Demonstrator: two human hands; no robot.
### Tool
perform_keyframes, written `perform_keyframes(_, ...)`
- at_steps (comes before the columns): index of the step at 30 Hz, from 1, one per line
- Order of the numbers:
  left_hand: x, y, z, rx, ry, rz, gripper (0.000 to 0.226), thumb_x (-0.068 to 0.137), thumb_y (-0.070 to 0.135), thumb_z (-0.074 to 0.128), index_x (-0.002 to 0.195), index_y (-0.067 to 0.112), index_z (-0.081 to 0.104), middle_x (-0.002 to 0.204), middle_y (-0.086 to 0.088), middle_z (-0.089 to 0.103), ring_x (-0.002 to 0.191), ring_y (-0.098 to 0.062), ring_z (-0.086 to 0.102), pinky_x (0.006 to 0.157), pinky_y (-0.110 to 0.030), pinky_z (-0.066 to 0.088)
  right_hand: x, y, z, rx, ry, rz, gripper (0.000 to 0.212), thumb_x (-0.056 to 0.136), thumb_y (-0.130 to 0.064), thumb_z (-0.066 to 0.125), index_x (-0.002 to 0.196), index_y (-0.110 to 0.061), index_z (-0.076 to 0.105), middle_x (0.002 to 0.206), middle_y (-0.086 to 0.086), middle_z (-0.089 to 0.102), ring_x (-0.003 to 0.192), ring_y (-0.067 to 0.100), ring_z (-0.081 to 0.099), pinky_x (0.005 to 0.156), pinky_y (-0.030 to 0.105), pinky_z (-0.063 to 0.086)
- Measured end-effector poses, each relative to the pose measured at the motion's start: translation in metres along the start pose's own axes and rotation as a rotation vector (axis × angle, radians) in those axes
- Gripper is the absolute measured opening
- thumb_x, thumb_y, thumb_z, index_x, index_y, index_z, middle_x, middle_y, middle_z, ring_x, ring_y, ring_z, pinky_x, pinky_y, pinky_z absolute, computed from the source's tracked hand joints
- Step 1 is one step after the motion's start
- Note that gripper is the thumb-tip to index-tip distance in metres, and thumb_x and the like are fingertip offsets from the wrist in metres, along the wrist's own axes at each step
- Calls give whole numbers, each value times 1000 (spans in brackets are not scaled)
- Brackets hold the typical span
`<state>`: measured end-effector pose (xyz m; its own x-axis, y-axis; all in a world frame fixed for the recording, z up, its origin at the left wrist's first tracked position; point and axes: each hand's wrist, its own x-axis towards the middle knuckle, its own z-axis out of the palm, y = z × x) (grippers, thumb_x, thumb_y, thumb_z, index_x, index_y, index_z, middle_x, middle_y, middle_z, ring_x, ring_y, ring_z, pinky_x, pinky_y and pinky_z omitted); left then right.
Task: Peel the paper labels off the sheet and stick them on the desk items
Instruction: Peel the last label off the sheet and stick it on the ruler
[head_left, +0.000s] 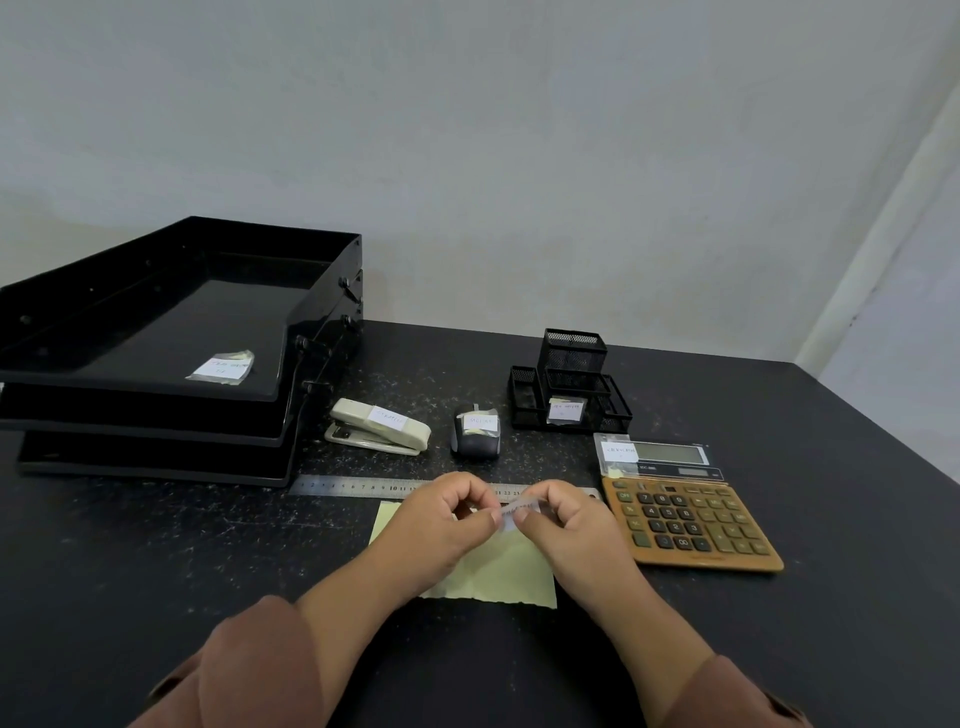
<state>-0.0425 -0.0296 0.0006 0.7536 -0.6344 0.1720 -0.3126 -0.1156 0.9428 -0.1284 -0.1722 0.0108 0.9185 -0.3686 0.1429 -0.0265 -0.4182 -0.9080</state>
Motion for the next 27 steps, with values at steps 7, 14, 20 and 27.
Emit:
perform_keyframes(7, -1, 0, -1, -132, -66, -37, 19, 79, 20, 67, 64, 23, 56, 65, 10, 55, 56, -1, 43, 53, -12, 38, 0, 0, 1, 17, -13, -21, 8, 81, -21, 65, 73, -22, 66, 63, -10, 55, 59, 1, 47, 55, 16, 40)
perform_keyframes(14, -1, 0, -3, -164, -28, -11, 22, 73, 19, 72, 62, 24, 54, 73, 7, 62, 63, -4, 49, 59, -15, 42, 0, -1, 1, 40, 1, -37, 13, 81, -17, 66, 69, -22, 64, 62, -9, 55, 58, 1, 47, 55, 14, 39)
perform_keyframes(20, 2, -2, -9, -184, 10, -4, 22, 72, 19, 74, 68, 26, 53, 70, 7, 62, 64, -7, 49, 61, -20, 46, 1, 1, 1, 87, -9, 10, 17, 80, -18, 66, 65, -24, 63, 61, -6, 55, 59, 8, 49, 55, 21, 42)
perform_keyframes(27, 6, -5, -13, -206, 223, -43, 16, 85, 20, 61, 93, 34, 61, 78, 8, 65, 70, -1, 58, 71, -22, 44, 4, 4, -1, 183, 23, 80, 8, 81, -20, 65, 73, -22, 66, 69, -3, 66, 67, 11, 59, 66, 31, 49)
